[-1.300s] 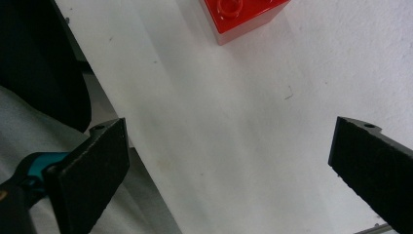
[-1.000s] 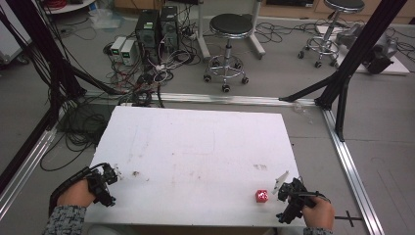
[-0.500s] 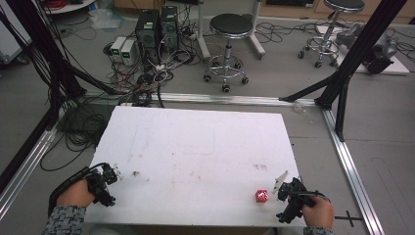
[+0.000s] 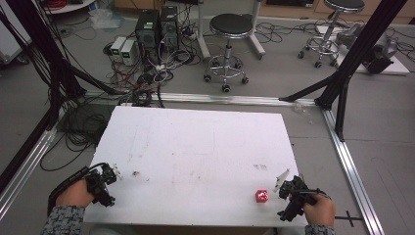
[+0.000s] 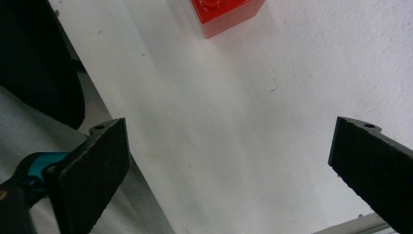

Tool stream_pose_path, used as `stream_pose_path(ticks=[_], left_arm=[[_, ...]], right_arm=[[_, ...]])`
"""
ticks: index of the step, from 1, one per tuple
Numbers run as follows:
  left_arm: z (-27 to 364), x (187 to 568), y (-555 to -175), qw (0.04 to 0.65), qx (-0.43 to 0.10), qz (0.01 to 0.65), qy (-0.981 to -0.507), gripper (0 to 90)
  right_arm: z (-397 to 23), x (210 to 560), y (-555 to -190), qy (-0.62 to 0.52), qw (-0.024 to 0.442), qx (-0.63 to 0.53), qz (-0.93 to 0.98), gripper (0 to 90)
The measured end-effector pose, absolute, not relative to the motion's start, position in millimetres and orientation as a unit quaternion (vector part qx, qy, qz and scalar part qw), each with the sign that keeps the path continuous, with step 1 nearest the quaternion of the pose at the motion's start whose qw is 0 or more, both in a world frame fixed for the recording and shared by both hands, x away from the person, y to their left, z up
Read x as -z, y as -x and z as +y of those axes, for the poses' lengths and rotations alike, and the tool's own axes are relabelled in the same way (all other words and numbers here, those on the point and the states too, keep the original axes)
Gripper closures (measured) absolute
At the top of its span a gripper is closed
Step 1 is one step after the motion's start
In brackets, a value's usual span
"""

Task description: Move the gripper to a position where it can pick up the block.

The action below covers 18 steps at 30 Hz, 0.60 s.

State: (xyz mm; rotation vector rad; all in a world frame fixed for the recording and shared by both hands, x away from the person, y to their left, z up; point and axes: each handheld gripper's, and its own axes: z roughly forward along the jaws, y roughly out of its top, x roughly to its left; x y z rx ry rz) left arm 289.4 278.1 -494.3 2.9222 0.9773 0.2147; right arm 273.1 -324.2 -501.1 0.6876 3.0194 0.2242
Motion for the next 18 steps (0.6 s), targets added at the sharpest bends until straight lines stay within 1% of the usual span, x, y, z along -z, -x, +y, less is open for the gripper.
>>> stream_pose_path(ticks=[18], left_arm=[[281.8,491.5,-288.9,0.028,-0.071,0.322,-0.944,21.2]], right_arm=[[-324.8,496.2,-288.7,-0.152,0.016,-0.06,0.986,0.9]])
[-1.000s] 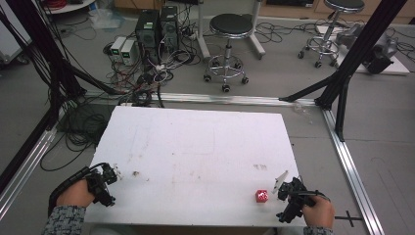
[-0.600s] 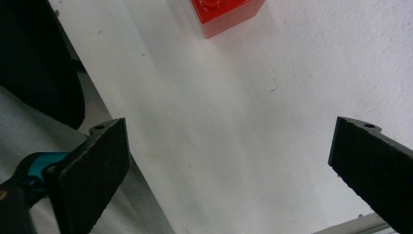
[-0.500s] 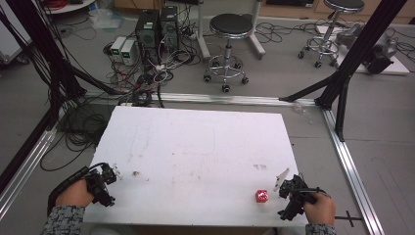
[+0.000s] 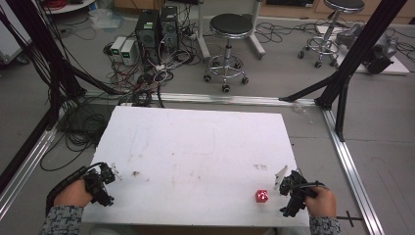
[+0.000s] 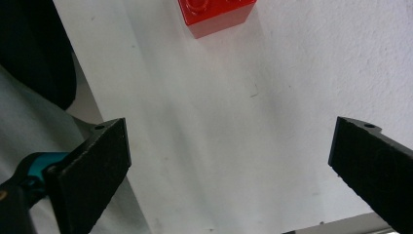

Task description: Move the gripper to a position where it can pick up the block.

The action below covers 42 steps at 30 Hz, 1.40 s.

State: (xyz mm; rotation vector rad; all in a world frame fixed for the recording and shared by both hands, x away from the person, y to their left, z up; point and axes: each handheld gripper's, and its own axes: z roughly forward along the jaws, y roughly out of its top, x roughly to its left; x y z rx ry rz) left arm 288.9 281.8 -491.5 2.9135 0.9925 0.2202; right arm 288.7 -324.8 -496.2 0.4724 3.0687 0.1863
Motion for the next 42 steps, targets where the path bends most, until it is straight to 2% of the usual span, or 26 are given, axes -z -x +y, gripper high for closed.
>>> stream_pose_path(ticks=[21,42], left_arm=[[282.6,490.4,-288.7,0.032,-0.072,0.323,-0.943,21.3],[280.8,488.4,-288.0,0.039,-0.068,0.32,-0.944,21.2]], right_arm=[[-293.0,481.0,-304.6,-0.062,0.018,-0.048,0.997,0.9],[-260.9,498.3,-308.7,-0.012,0.002,-0.046,0.999,0.9]])
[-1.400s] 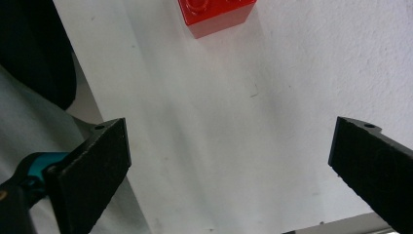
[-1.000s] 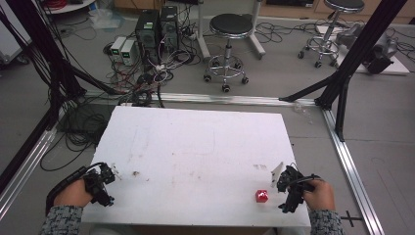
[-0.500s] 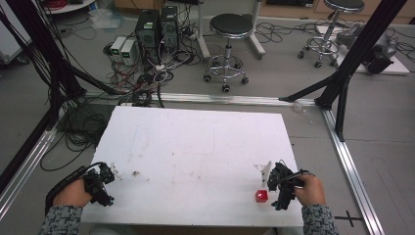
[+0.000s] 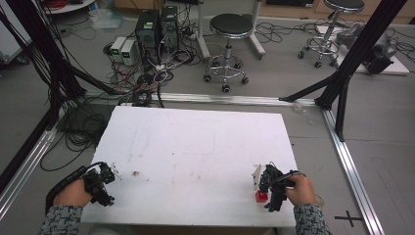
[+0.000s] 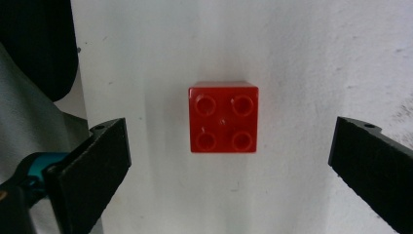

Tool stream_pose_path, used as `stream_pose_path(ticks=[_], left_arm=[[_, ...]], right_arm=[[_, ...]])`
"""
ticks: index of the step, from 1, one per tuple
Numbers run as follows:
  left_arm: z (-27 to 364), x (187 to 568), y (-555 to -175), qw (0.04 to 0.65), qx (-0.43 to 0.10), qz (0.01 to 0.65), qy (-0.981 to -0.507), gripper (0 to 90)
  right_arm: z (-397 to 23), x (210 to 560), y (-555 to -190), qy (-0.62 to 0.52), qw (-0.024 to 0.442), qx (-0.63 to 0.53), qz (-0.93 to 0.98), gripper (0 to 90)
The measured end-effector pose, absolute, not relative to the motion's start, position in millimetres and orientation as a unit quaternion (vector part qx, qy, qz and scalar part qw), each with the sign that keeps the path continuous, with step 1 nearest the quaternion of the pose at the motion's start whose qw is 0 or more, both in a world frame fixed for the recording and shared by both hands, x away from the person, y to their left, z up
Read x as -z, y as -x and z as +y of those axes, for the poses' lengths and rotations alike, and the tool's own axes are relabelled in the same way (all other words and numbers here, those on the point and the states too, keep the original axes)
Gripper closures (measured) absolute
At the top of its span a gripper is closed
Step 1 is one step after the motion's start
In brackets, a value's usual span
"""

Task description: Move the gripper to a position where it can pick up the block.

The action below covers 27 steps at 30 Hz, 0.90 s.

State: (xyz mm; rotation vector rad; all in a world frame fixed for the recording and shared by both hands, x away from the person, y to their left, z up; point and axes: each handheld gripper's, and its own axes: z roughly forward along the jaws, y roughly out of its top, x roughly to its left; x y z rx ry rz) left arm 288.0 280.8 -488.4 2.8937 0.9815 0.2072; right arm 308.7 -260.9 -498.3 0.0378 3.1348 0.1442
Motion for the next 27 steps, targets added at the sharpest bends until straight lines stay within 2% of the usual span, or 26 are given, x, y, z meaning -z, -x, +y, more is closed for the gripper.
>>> stream_pose_path(ticks=[12,27], left_arm=[[279.2,489.1,-288.1,0.038,-0.066,0.319,-0.945,21.2],[278.2,489.8,-288.3,0.039,-0.065,0.317,-0.945,21.2]], right_arm=[[-257.6,515.9,-309.1,-0.012,-0.007,-0.039,0.999,0.8],[-255.3,520.6,-310.7,-0.016,-0.007,-0.038,0.999,0.8]])
